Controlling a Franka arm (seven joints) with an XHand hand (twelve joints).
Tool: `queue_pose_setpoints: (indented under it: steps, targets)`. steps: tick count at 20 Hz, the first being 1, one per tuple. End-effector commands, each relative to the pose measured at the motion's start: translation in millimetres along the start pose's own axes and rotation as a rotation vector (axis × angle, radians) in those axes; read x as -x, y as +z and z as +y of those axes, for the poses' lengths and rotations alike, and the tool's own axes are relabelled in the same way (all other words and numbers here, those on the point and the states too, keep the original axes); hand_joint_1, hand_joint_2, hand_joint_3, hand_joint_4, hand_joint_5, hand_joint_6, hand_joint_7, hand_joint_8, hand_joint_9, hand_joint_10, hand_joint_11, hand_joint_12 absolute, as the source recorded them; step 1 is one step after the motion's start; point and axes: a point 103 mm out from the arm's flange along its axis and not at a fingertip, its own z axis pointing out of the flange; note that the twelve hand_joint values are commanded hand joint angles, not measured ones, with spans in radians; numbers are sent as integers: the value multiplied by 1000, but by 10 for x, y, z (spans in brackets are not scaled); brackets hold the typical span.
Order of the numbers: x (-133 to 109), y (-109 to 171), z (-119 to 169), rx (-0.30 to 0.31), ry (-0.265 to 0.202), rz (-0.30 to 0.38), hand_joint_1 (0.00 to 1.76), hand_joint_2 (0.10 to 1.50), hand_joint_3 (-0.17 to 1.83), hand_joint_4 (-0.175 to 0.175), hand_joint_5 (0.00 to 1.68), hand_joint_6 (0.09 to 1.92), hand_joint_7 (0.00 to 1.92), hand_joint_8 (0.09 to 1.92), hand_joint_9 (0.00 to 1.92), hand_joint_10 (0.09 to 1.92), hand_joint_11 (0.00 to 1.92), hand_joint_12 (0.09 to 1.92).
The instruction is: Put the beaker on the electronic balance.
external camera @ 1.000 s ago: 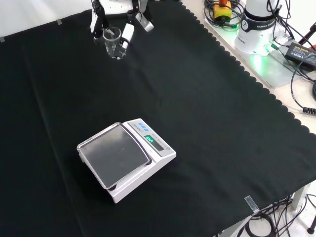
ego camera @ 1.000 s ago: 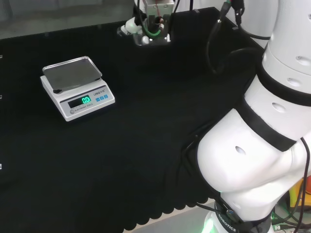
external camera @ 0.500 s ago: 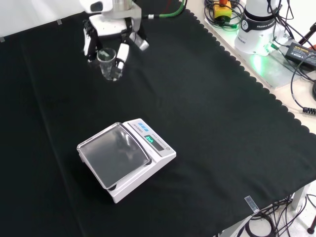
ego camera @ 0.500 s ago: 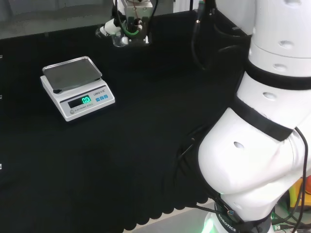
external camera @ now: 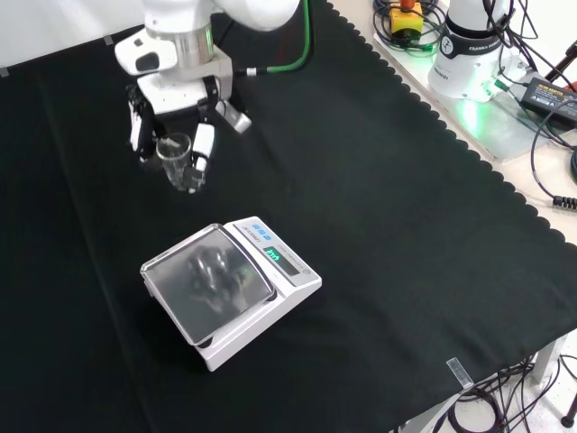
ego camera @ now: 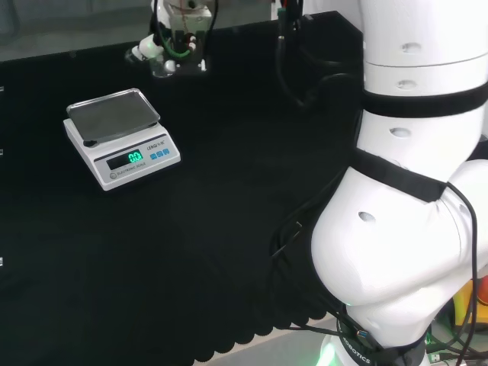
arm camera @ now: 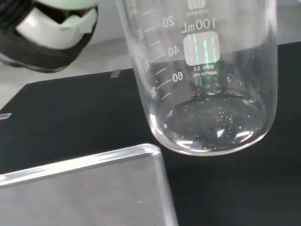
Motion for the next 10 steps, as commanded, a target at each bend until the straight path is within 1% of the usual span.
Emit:
queue_pose_setpoints:
  steps: [1,4,7,10]
  targets:
    - [-524,269,82,-26,-70,51,1050,881,591,-175,1423,719,1814,442,1920,487,1658,712]
    - [-678,346,124,-44,-100,57,1051,881,591,-175,1423,718,1815,441,1920,486,1657,713]
    - [-779,416,168,-55,-110,72,1052,881,591,-175,1424,717,1815,440,1920,486,1657,714]
    - [-812,522,190,-57,-122,81,1053,880,591,-175,1424,717,1816,439,1920,486,1656,715]
